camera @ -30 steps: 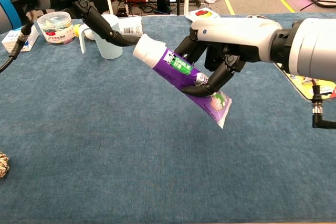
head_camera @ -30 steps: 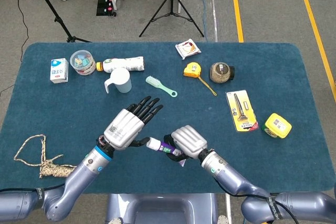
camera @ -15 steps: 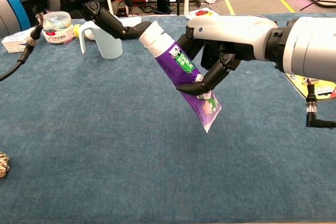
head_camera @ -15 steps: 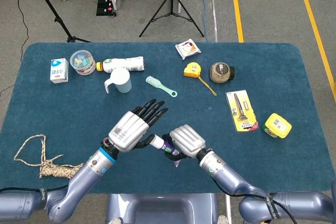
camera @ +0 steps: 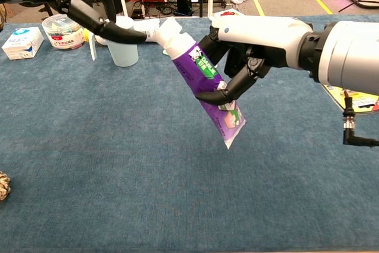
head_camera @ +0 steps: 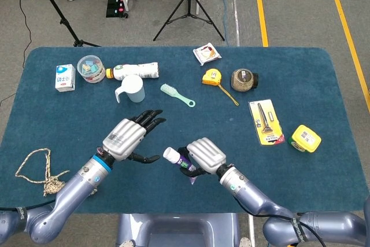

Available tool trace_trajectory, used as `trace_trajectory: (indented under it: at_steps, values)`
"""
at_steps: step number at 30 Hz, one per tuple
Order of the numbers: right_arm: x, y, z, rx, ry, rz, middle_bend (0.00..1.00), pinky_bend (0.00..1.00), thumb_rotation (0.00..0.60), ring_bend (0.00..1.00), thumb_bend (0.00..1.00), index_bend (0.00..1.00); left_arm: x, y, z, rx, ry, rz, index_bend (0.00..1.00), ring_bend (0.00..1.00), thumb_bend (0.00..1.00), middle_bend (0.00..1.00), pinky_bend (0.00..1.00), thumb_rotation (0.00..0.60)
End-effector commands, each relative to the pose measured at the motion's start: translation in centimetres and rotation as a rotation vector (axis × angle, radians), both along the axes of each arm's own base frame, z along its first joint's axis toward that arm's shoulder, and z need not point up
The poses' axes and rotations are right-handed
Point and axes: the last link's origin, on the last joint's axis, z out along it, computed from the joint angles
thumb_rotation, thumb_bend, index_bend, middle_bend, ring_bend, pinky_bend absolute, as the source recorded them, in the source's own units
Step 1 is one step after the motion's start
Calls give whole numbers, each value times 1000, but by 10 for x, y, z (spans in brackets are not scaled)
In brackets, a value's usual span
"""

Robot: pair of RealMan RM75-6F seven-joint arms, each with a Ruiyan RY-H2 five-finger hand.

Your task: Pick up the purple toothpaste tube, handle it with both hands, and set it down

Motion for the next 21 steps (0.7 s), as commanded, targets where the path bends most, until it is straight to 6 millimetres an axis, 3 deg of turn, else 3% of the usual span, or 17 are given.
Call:
trace_trajectory:
  at_steps: [1,4,21]
  values:
    - [2,1,-1,8,-8,-1,902,1000,538,1000,694,827,1,2,1,-76,-37,46,108,68,127,65,323,70]
    - [5,2,-2,22,-21,0,902,1000,537,1000,693,826,5,3,1,-127,-93,76,109,67,104,65,304,0]
    - [20,-2,-2,99,-95,-56,902,1000,537,1000,693,827,31,6,-19,-280,-224,55,111,0,23,56,182,0]
